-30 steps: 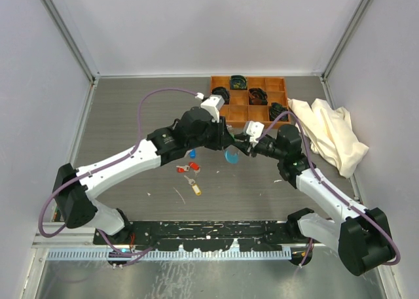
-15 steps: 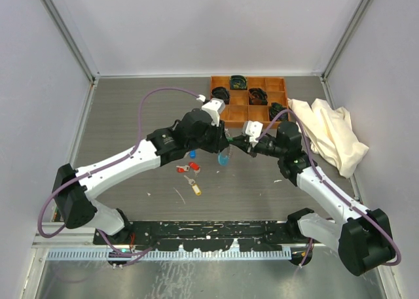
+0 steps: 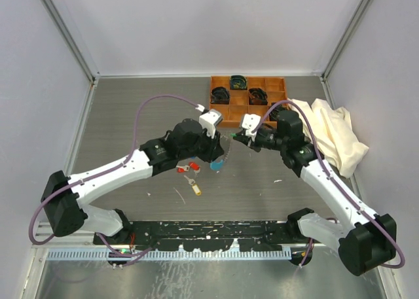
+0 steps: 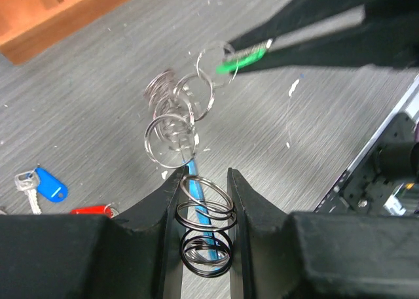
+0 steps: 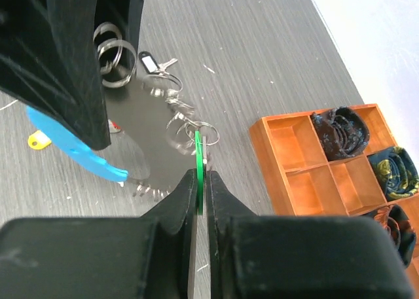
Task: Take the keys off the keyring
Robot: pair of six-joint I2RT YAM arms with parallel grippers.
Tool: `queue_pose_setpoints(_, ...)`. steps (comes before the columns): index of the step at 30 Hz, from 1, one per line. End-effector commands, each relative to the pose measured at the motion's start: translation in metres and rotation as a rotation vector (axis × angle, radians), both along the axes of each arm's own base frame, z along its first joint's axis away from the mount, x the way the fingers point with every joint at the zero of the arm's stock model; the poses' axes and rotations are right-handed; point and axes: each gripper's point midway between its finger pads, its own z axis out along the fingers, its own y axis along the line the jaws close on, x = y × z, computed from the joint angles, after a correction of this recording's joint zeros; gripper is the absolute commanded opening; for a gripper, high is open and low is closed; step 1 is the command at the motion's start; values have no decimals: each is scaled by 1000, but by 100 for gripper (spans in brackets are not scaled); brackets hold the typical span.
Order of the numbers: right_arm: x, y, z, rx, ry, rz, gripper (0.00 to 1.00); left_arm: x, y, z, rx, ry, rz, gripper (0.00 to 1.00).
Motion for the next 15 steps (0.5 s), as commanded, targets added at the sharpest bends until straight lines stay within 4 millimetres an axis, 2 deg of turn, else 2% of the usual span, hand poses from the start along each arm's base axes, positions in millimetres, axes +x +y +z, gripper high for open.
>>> queue_pose_setpoints(1,-2,-8,10,-89,-1,-4,1,-1,-14,11,-96,-154,-114,0)
queue_pose_setpoints(6,-11,-7,-5,-173,18,52,1,-2,-23,0,-149,-272,-190,0)
queue_pose_setpoints(10,-14,-7,-7,-201,31,74,1,0,-30,-5,-168,-339,-223,0)
queue_pose_setpoints(15,-22,-12,-14,-240,48,102,1,3,-22,-12,-167,-432,-217,25)
